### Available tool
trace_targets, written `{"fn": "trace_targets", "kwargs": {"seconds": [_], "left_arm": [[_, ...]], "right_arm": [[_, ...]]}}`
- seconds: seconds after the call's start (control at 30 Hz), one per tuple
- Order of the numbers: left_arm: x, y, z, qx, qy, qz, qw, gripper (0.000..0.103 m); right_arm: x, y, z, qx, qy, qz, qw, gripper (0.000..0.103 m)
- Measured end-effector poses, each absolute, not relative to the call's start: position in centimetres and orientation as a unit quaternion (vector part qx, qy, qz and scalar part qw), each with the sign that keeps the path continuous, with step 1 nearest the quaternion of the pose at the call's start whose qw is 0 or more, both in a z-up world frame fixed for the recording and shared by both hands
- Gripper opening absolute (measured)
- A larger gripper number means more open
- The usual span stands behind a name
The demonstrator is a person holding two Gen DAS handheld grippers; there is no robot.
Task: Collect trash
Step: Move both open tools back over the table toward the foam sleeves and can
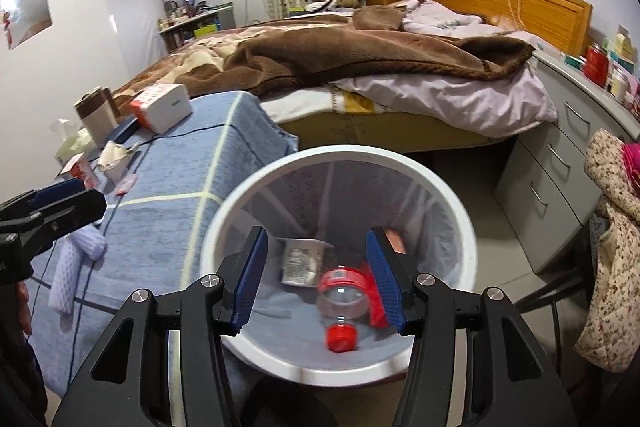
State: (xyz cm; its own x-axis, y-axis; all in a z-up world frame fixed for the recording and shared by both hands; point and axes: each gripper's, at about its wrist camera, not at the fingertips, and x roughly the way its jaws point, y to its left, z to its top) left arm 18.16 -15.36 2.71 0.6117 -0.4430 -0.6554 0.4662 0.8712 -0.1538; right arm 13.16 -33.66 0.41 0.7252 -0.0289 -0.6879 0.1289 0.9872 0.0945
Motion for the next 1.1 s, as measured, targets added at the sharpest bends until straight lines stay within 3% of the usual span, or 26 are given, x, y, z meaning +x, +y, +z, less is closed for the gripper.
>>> {"fn": "trace_targets", "kwargs": {"seconds": [0.63, 1.1], "left_arm": [[19.9, 1.1, 3.1, -0.046, 0.344, -0.127, 0.929, 0.088], [22.0, 8.9, 0.4, -0.006, 0.380, -0.097, 0.920, 0.089]], "right_arm": [[15.6, -23.3, 0.6, 0.040, 0.353, 0.092, 0.930, 0.057], [18.3, -14.7, -0.9, -0.009, 0.386, 0.188, 0.903, 0.059]]}}
